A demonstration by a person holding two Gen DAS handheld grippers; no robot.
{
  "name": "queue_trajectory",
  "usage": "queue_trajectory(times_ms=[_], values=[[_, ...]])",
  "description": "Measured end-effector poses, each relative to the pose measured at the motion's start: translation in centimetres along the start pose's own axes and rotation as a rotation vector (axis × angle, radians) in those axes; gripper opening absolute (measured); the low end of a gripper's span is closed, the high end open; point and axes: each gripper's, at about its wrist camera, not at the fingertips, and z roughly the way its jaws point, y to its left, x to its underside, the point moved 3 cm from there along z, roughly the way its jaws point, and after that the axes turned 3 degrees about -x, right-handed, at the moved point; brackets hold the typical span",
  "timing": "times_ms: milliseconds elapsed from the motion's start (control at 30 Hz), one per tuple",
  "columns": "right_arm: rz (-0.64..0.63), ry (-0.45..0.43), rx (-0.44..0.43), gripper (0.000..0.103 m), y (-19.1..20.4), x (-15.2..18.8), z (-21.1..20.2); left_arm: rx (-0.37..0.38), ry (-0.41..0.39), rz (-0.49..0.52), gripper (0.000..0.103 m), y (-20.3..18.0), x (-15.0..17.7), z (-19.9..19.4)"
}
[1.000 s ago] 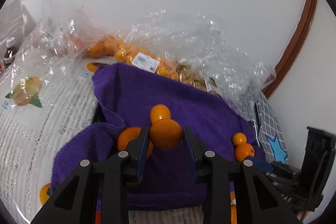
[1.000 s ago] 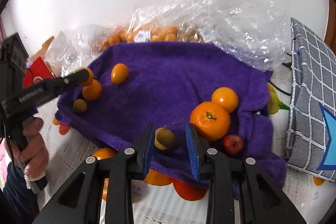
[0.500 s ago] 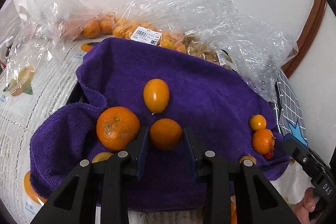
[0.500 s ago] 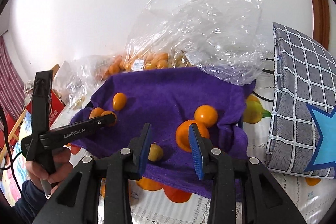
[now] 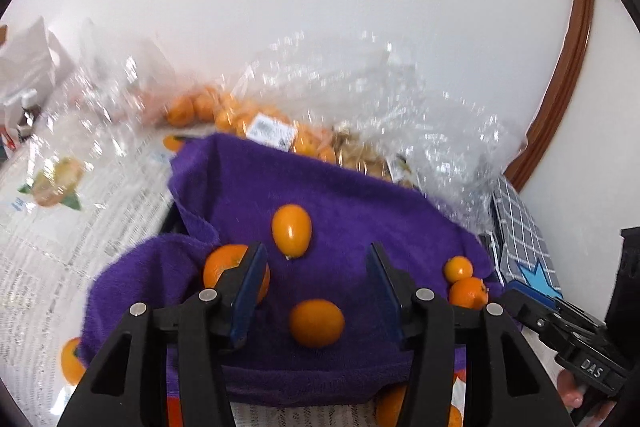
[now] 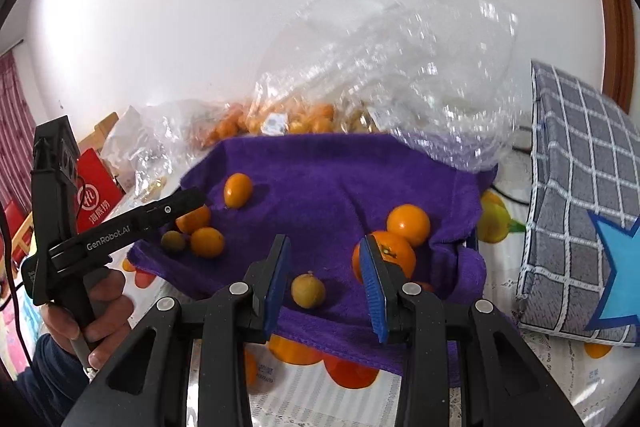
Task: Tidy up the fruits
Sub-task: 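Grasp a large orange with the right tool while the left tool grasps another orange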
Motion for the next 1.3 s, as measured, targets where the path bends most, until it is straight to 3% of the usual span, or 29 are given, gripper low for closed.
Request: queue_trajectory(times_ms=[200,400,500,700,900,1033,1133,1200,1300], values=[[-0.071,-0.055,0.024,0.036,2.0,0.7,-1.6,-0.016,-0.038,-0.012,0.049,1.1,0.4,-2.2],[-0.087,-0.017,0.002,0.037,3.7,2.9,-1.9,-0.006,-0.011,-0.046,0.049,3.1,2.2,-4.9],[-0.100,0.018,-0.018,0.046,4.6,4.2,-1.7,-0.017,0.007,-0.039,0.049,3.6,3.3,-6.0],[-0.133,0.079,-0.052,0.052,6.1,6.1,-1.2,-0.059,0.038,-0.016,0.050,4.6,5.1,-7.9],[-0.145,0.143,-0.044,0.053,6.4,6.8,0.3,-0.072,0.035,-0.078,0.050,6.3,5.3,-8.8],[-0.100,0.200,-0.096,0.053,5.9,6.7,1.3,-0.079,0.046,-0.097,0.050,6.6,5.2,-8.4],[-0.122,0.244,-0.055,0.053,6.3,7.1,2.3,-0.090,0.052,-0.082,0.050,6.5,5.3,-8.2],[-0.142,0.262,-0.035,0.044,6.6,7.5,2.6,-0.092,0.042,-0.067,0.050,6.2,5.3,-8.3],[-0.161,0.253,-0.027,0.041,6.9,7.6,2.3,-0.096,0.048,-0.059,0.050,6.1,5.4,-8.1]])
